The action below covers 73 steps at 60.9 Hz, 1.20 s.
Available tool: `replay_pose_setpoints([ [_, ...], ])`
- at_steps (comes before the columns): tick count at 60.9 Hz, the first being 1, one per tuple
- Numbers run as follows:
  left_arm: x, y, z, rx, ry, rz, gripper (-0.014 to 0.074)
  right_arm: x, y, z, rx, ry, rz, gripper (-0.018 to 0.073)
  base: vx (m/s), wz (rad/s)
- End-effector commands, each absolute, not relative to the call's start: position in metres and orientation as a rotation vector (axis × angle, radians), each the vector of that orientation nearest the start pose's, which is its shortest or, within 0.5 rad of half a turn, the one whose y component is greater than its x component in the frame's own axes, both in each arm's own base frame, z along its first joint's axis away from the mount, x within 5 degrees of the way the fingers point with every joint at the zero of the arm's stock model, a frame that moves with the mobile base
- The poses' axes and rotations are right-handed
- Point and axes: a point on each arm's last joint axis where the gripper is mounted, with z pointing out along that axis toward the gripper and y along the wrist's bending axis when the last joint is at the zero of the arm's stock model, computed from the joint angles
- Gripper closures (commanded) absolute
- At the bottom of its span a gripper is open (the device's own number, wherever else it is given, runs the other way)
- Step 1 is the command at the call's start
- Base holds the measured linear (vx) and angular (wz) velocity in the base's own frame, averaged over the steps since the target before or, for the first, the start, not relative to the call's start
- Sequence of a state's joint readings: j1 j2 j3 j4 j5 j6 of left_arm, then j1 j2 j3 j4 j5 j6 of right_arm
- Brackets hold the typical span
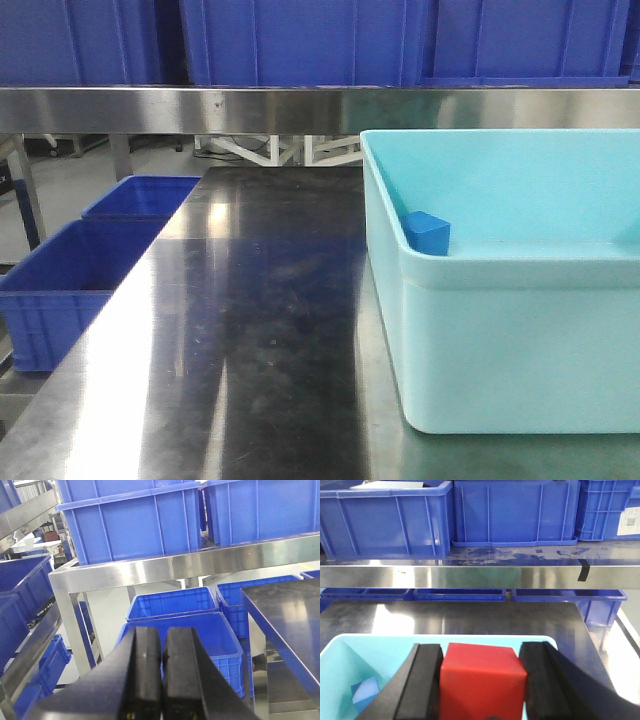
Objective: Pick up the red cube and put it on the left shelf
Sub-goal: 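Turn the base away from the table, holding the cube in the right gripper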
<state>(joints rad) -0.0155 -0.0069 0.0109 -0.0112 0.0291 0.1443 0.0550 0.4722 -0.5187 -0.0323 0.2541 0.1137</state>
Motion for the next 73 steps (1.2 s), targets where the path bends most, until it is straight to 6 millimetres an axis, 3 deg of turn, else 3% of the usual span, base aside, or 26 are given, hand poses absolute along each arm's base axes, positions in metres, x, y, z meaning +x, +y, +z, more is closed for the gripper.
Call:
replay_pose_setpoints([
  [1, 0.0573, -0.0011, 0.2075, 0.108, 1.454, 0.089, 0.0491, 0.1011, 0.0043, 0.3472, 0.015, 1.579, 0.081, 0.0502, 0.0, 0.0],
  [73, 0.0573, -0.0011, 0.2075, 0.108, 1.454, 0.089, 0.0491, 0.1011, 0.0043, 0.3472, 0.015, 1.579, 0.081, 0.0502, 0.0, 0.01],
])
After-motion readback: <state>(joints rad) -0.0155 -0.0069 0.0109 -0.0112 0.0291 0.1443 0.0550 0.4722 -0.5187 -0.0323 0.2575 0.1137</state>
